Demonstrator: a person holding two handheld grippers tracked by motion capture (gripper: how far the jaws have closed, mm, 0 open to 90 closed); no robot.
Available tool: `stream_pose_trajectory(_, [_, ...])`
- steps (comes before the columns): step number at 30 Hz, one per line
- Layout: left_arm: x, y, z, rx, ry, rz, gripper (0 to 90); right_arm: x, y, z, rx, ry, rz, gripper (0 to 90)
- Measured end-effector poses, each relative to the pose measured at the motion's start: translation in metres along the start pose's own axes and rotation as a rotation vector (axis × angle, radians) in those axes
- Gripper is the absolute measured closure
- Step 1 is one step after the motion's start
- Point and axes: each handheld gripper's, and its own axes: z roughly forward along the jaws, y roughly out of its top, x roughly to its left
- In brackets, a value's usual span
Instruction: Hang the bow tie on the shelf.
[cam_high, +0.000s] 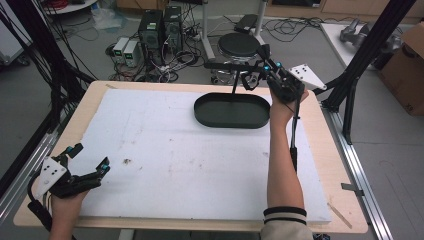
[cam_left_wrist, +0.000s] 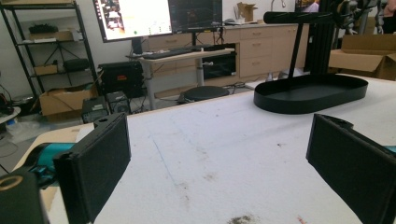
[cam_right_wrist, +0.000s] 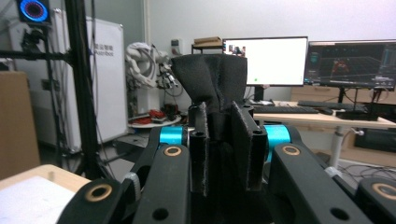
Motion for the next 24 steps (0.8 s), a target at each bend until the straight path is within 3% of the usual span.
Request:
stream_pose_trajectory(6, [0.0,0.001,-0.001,-0.014,0.005,-0.012,6.9,-0.004,-0.009,0.018,0.027,-0.025,-0.041,77.4])
stream_pose_trajectory(17, [0.002,-0.001,0.0,-0.013,0.015,-0.021,6.9,-0.014,-0.023,0.035,0.073,-0.048,-0.057,77.0])
stream_pose_trajectory(20, [0.003,-0.001,-0.001,-0.014,0.017,-0.023,6.9,-0.013,-0.024,0.036,0.071,-0.048,-0.07,71.5])
stream_pose_trajectory(24, [0.004,-0.001,-0.001,-0.014,0.021,-0.03,6.9,-0.013,-0.025,0.037,0.078,-0.094,-0.076,58.9])
